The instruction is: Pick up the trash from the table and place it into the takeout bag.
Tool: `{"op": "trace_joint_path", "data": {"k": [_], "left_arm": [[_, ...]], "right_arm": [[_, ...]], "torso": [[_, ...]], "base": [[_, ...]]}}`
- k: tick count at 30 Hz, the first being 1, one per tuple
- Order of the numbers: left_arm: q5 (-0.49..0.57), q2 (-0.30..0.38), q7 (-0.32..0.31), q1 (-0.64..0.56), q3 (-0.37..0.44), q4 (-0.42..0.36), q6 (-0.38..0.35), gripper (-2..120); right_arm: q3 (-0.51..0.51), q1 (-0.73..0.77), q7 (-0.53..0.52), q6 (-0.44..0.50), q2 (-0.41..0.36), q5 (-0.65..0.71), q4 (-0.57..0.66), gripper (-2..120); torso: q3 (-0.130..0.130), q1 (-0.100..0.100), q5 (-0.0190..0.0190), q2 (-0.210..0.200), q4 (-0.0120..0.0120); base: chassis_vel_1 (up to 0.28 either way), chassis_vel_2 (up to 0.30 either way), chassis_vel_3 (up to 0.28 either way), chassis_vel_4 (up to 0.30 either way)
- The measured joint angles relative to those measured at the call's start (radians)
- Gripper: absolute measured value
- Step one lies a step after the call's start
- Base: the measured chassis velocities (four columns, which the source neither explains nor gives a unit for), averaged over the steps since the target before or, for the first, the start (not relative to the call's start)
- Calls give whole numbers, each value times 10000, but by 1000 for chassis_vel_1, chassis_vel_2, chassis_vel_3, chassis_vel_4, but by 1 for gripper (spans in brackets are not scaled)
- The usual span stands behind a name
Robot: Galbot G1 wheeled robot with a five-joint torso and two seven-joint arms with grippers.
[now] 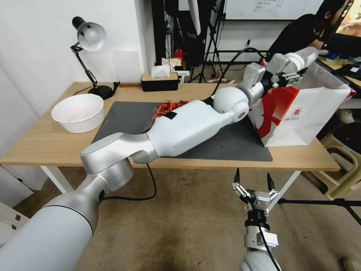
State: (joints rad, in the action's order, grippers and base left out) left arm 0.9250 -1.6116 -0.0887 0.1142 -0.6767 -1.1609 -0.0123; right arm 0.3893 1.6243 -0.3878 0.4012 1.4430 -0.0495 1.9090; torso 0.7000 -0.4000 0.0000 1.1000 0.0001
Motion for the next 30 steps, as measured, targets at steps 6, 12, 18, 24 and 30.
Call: {"op": "trace_joint_path", "data": {"k": [6, 12, 18, 24, 30], "left_arm": [[-8, 13, 76, -28, 30, 0, 10, 79], [-18, 21, 84, -20, 98, -23, 13, 99], [-39, 30, 60, -52, 252, -63, 15, 100], [-74, 177, 32, -175, 632, -59, -6, 100], [-80, 517, 19, -276, 782, -193, -19, 100]], "right_arm": [[-1, -3, 3, -3, -4, -1, -3, 100], [-4, -20, 7, -7, -28, -2, -2, 100], [-5, -29, 7, -10, -58, -1, 11, 100], [10, -26, 4, -13, -89, 15, 48, 100], [17, -30, 1, -26, -99, 23, 65, 100]], "torso": [[-1, 0, 0, 0, -1], [0, 0, 0, 0, -1], [0, 0, 0, 0, -2], [0, 0, 0, 0, -4], [0, 0, 0, -1, -1]], "base": [[0, 0, 0, 0], [0, 0, 0, 0], [0, 0, 0, 0], [0, 0, 0, 0], [0, 0, 0, 0]]}}
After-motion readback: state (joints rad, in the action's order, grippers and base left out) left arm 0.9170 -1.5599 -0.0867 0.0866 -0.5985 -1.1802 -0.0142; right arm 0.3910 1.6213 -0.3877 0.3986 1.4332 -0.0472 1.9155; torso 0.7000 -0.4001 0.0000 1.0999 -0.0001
